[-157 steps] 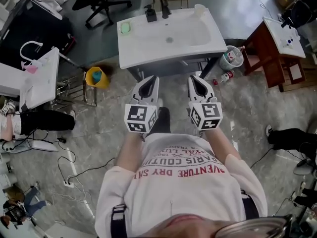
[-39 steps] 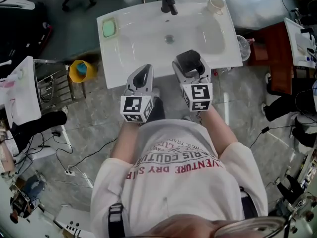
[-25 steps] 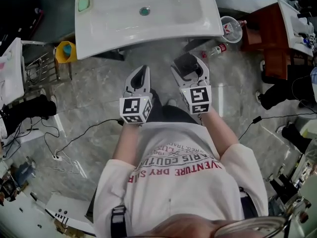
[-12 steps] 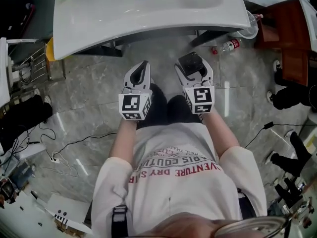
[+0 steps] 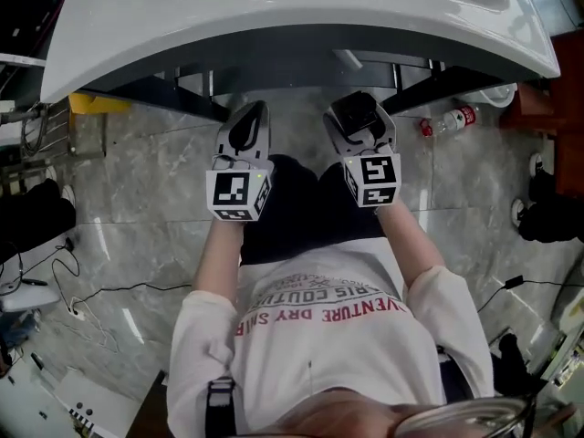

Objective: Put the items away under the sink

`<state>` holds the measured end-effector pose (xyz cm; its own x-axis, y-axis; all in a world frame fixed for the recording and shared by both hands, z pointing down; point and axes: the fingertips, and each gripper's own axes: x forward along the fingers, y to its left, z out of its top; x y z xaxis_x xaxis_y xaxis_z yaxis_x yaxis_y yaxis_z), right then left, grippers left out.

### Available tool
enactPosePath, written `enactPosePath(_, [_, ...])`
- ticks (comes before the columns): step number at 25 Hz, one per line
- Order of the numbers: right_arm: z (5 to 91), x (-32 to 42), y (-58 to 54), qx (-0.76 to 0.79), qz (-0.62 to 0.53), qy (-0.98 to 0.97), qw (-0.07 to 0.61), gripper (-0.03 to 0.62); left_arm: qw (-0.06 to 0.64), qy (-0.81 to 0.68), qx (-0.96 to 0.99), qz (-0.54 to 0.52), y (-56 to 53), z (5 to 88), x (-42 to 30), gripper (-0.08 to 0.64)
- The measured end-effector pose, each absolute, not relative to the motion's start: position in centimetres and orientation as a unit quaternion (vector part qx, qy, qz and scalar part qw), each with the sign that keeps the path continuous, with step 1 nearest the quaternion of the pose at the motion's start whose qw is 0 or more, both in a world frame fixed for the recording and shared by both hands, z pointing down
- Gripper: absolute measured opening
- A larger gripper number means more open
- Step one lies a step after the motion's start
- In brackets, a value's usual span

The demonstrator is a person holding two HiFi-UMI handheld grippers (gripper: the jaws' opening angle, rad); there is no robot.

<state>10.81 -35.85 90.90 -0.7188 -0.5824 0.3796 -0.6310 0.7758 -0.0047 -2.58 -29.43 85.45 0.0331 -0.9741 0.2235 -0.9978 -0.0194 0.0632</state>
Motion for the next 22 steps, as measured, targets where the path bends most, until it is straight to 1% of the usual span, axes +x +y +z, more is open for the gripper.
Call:
enactPosePath(6, [92.4,6.1,-36.7,0.313,0.062,-0.931,0.177,0.373,0.101,-0.722,0.681,0.065,-28.9,87.9,-7.5,0.028])
enactPosePath(9, [92.5,3.7,-37.6,0.314,0.077,-0.930,0.172,0.373,0.104,-0.722,0.681,0.061,-28.8,88.4,-8.8,0.028])
enactPosePath(17, [93.6,-2.6,-41.8,0.339,0.074,-0.921,0.175,0.373,0.116,-0.721,0.681,0.057,-29.8,90.0,-11.9,0.028])
enactPosePath(22, [93.6,-5.2,-43.3,0.352,0.060,-0.917,0.177,0.373,0.126,-0.721,0.679,0.054,-30.0,90.9,-13.6,0.028])
